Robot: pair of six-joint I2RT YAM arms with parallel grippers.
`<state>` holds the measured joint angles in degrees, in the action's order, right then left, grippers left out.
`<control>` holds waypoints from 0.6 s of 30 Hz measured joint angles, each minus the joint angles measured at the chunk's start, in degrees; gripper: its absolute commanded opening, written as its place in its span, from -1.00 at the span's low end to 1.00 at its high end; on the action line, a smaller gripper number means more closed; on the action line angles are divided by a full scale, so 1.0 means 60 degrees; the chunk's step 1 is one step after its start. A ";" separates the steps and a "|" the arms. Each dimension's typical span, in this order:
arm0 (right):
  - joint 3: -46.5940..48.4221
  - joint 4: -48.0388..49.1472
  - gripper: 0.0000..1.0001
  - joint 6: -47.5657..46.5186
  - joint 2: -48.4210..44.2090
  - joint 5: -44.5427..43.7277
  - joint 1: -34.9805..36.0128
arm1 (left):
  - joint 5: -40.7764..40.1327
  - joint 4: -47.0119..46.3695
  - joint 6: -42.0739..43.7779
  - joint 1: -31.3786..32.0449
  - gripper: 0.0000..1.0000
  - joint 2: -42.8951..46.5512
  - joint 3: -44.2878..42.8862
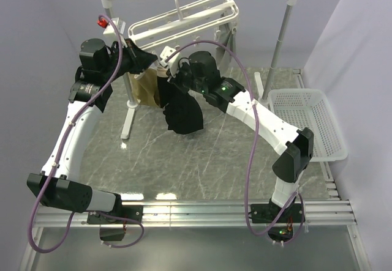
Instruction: Clip the underwear to the hanger
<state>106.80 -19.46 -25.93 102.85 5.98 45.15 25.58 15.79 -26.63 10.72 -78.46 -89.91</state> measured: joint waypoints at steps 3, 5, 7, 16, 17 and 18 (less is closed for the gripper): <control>-0.0350 0.0120 -1.00 -0.0149 -0.0153 0.0018 0.0000 | 0.0000 0.0011 0.0011 0.0000 -0.99 -0.0025 0.0000; -0.0535 0.0138 -1.00 -0.0215 -0.0266 0.0095 0.0000 | 0.0004 0.0033 0.0040 0.0000 -0.99 -0.0025 0.0000; -0.0572 0.0164 -1.00 -0.0299 -0.0328 0.0135 0.0000 | 0.0011 0.0029 0.0051 0.0000 -0.99 -0.0025 0.0000; -0.0550 0.0372 -1.00 -0.0495 -0.0393 0.0197 0.0000 | 0.0084 0.0029 0.0073 0.0000 -0.99 -0.0025 0.0000; -0.0543 0.0372 -1.00 -0.0510 -0.0393 0.0193 0.0000 | 0.0087 0.0029 0.0073 0.0000 -0.99 -0.0025 0.0000; -0.0532 0.0375 -1.00 -0.0521 -0.0393 0.0197 0.0000 | 0.0095 0.0029 0.0073 0.0000 -0.99 -0.0025 0.0000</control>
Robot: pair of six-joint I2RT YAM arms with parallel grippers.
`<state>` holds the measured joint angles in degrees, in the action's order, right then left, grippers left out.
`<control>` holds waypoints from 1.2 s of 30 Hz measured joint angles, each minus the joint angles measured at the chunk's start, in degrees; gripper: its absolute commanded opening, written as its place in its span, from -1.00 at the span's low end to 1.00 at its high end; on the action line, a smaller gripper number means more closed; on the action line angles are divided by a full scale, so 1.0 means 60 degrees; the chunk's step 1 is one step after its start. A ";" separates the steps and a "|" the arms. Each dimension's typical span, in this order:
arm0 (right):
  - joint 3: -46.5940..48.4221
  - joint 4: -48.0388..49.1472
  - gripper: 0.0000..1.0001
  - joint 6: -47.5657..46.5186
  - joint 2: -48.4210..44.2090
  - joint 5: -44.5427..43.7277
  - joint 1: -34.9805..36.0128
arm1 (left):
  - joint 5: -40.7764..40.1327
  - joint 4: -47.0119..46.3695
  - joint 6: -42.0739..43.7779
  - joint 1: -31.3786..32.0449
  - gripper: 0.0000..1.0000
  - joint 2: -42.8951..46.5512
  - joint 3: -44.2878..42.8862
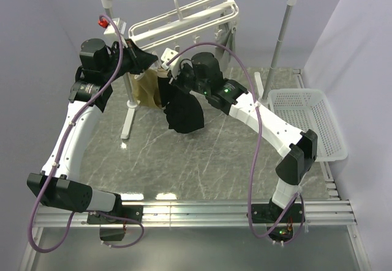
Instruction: Clip the underwear to the hanger
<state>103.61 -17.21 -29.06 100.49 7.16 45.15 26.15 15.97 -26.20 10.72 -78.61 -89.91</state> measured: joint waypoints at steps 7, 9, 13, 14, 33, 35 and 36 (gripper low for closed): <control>0.0131 -0.0047 -1.00 0.0007 0.0018 0.0000 -0.0007 | 0.0098 0.0000 0.0000 0.0000 -0.99 0.0000 0.0000; 0.0255 -0.0087 -1.00 0.0026 0.0044 0.0000 -0.0033 | 0.0131 0.0000 -0.0004 0.0000 -0.99 0.0000 0.0000; 0.0426 -0.0109 -1.00 0.0044 0.0044 0.0036 -0.0069 | 0.0168 0.0000 -0.0004 0.0000 -0.99 0.0000 0.0000; 0.0459 -0.0106 -1.00 0.0062 0.0044 0.0062 -0.0076 | 0.0171 0.0000 -0.0004 0.0000 -0.99 0.0000 0.0000; 0.0346 -0.0197 -1.00 0.0109 0.0051 0.0321 -0.0131 | 0.0168 -0.0004 -0.0004 0.0000 -0.99 0.0000 0.0000; 0.0273 -0.0244 -1.00 0.0109 0.0062 0.0331 -0.0131 | 0.0168 -0.0004 -0.0004 0.0000 -0.99 0.0000 0.0000; 0.0237 -0.0244 -1.00 0.0109 0.0069 0.0331 -0.0131 | 0.0168 -0.0004 -0.0004 0.0000 -0.99 0.0000 0.0000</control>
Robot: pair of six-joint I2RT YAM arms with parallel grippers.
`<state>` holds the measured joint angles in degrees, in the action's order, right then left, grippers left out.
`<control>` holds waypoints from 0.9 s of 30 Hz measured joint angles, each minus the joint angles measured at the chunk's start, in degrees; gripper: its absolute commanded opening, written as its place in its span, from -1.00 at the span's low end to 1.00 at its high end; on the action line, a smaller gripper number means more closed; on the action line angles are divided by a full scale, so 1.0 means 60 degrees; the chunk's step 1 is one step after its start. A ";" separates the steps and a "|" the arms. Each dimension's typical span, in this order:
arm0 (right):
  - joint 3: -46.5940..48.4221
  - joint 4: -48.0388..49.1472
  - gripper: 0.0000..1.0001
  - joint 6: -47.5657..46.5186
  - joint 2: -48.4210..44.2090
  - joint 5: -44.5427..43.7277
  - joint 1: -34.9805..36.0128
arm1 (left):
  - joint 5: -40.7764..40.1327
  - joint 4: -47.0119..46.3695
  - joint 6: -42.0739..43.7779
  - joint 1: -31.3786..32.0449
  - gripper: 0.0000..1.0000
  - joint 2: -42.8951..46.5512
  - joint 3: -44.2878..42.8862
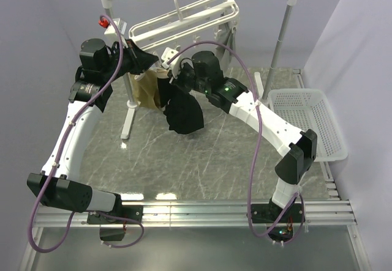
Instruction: Clip the underwear to the hanger
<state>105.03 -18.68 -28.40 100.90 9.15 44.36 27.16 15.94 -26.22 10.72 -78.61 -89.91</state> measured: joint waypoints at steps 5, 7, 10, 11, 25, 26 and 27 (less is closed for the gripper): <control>-0.0062 -0.0015 -1.00 -0.0004 0.0033 0.0015 0.0000 | 0.0004 0.0000 0.0000 0.0000 -0.99 0.0000 0.0000; -0.0062 -0.0007 -1.00 -0.0004 0.0036 0.0015 0.0000 | 0.0000 0.0000 0.0000 0.0000 -0.99 0.0000 0.0000; -0.0062 0.0000 -1.00 -0.0004 0.0036 0.0015 -0.0004 | 0.0004 0.0000 0.0000 0.0000 -0.99 0.0000 0.0000; -0.0062 -0.0004 -1.00 -0.0004 0.0040 0.0015 -0.0007 | 0.0004 0.0000 0.0000 0.0000 -0.99 0.0000 0.0000; 0.0051 -0.0055 -1.00 0.0073 0.0251 0.0098 -0.0215 | 0.0062 0.0000 -0.0004 0.0000 -0.99 0.0000 0.0000; 0.0080 -0.0055 -1.00 0.0073 0.0251 0.0102 -0.0215 | 0.0073 0.0000 0.0000 0.0000 -0.99 0.0000 0.0000; 0.0117 -0.0073 -1.00 0.0076 0.0251 0.0109 -0.0215 | 0.0076 -0.0004 0.0000 0.0000 -0.99 0.0000 0.0000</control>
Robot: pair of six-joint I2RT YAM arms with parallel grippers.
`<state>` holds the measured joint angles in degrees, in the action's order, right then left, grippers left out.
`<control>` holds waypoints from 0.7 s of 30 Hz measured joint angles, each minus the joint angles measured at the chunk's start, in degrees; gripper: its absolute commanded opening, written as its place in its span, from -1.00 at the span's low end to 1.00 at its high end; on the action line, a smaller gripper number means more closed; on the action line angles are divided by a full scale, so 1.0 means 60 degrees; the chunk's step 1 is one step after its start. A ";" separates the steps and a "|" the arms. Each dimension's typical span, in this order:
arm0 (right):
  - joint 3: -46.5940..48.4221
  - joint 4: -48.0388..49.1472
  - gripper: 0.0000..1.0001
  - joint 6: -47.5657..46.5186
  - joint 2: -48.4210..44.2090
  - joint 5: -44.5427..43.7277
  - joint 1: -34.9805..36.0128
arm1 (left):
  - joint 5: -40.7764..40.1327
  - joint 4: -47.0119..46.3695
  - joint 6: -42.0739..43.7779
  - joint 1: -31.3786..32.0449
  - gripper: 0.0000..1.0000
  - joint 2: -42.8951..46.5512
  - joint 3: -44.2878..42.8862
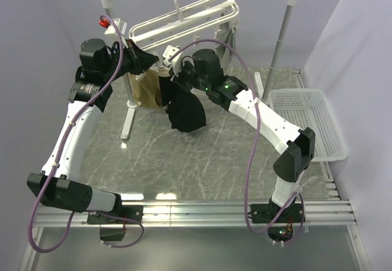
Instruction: Clip the underwear to the hanger
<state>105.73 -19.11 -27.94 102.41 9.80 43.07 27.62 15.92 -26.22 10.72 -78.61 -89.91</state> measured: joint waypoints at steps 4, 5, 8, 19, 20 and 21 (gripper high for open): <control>0.0087 0.0000 -1.00 0.0004 0.0000 0.0062 0.0000 | 0.0004 0.0000 0.0000 0.0000 -0.99 0.0000 0.0000; 0.0106 0.0000 -1.00 0.0004 0.0000 0.0066 0.0000 | 0.0004 0.0000 0.0000 0.0000 -0.99 0.0000 0.0000; 0.0131 -0.0004 -1.00 0.0022 0.0000 0.0069 -0.0015 | 0.0004 0.0000 0.0000 0.0000 -0.99 0.0000 0.0000; 0.0211 -0.0036 -1.00 0.0073 0.0000 0.0098 -0.0018 | 0.0004 0.0004 0.0000 0.0000 -0.99 0.0000 0.0000; 0.0219 -0.0036 -1.00 0.0073 0.0000 0.0102 -0.0018 | 0.0004 0.0004 0.0000 0.0000 -0.99 0.0000 0.0000; 0.0240 -0.0047 -1.00 0.0076 0.0000 0.0098 -0.0018 | 0.0007 0.0004 0.0000 0.0000 -0.99 0.0000 0.0000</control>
<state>107.18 -19.40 -27.49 102.41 10.39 42.96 27.66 15.94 -26.22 10.72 -78.61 -89.91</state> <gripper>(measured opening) 0.045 0.084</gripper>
